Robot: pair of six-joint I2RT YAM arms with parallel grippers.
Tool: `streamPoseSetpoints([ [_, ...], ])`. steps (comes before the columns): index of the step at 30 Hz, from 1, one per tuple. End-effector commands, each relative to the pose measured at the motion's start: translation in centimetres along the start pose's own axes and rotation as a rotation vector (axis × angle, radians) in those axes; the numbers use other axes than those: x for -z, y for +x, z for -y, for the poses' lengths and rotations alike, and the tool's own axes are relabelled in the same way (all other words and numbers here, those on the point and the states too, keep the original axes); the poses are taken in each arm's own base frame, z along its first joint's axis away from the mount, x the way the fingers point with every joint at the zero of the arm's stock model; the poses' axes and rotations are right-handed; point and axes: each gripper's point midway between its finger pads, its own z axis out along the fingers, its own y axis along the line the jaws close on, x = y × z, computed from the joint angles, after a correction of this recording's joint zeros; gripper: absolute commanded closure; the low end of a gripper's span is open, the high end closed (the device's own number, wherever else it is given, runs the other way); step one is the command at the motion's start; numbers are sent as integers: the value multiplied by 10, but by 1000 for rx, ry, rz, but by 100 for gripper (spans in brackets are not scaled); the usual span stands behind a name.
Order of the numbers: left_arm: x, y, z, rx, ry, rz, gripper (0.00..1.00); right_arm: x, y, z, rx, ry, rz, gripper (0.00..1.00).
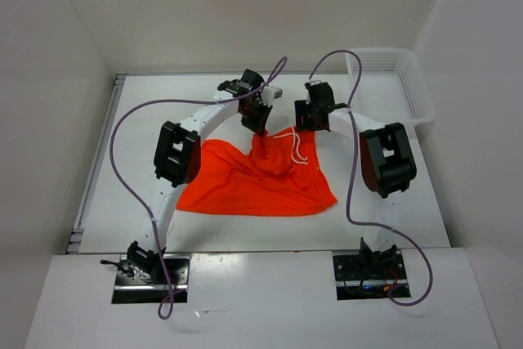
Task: Fold and stack the shorts
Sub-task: Fold the shorts
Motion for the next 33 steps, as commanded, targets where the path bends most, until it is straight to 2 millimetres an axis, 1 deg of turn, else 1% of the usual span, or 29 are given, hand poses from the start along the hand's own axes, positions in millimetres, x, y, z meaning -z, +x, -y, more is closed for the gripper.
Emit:
streamPoseSetpoints([
  [1,43,-32,12,-42,-18,101,88,-9,-30,2,-37,47,83,29],
  [2,48,-34,14,-45,-19,111,88,-12,-31,1,-38,47,83,29],
  [3,48,-34,12,-45,-30,111,89,-19,-24,2,-36,51,64,29],
  [4,48,-34,12,-45,-30,111,89,-19,-24,4,-46,64,67,29],
  [5,52,-36,11,-47,-42,119,90,-22,-17,6,-44,69,45,29],
  [7,52,-36,9,-46,-52,118,90,-22,-9,5,-42,64,22,32],
  [9,60,-39,-2,-31,-74,131,92,-20,-3,1,-60,43,4,34],
  [10,62,-42,-2,-34,-75,141,92,-21,6,3,-69,48,-20,34],
  [11,65,-42,-11,-22,-93,144,92,-21,14,3,-79,52,-41,34],
  [12,69,-45,-16,-16,-99,155,92,-17,13,7,-78,73,-33,33],
  [14,69,-45,-16,-15,-100,155,92,-18,21,13,-76,102,-45,34],
  [15,73,-47,-17,-17,-111,163,92,-18,21,14,-67,102,-46,34],
  [16,73,-47,-17,-17,-111,163,92,-18,13,12,-69,98,-27,34],
  [17,73,-47,-17,-17,-111,163,92,-18,13,12,-69,98,-26,34],
  [18,78,-49,-18,-19,-124,171,92,-21,12,12,-69,97,-25,36],
  [19,78,-49,-18,-19,-124,171,92,-24,14,12,-68,100,-37,37],
  [20,78,-49,-20,-18,-138,170,92,-24,14,12,-68,100,-37,43],
  [21,86,-54,-21,-22,-153,188,92,-26,21,11,-66,93,-62,48],
  [22,91,-55,-24,-17,-159,199,92,-26,22,9,-67,78,-65,55],
  [23,92,-55,-26,-16,-171,198,92,-29,26,8,-67,71,-76,71],
  [25,97,-57,-27,-17,-184,206,92,-28,28,8,-57,72,-85,87],
  [26,103,-59,-32,-9,-192,217,92,-25,21,7,-58,68,-63,99],
  [27,104,-58,-36,-7,-215,216,92,-23,14,7,-48,63,-44,100],
  [28,111,-59,-44,3,-239,225,92,-24,12,7,-36,61,-35,100],
  [29,116,-60,-57,18,-268,235,92,-16,-2,5,-19,53,4,100],
  [30,125,-60,-68,30,-318,247,92,-11,-14,3,4,39,32,100],
  [31,128,-59,-79,43,-347,247,92,-6,-27,3,51,35,65,100],
  [32,140,-57,-94,66,-385,258,92,4,-41,4,74,41,101,100],
  [33,147,-58,-104,79,-416,267,92,11,-53,3,100,38,135,100],
])
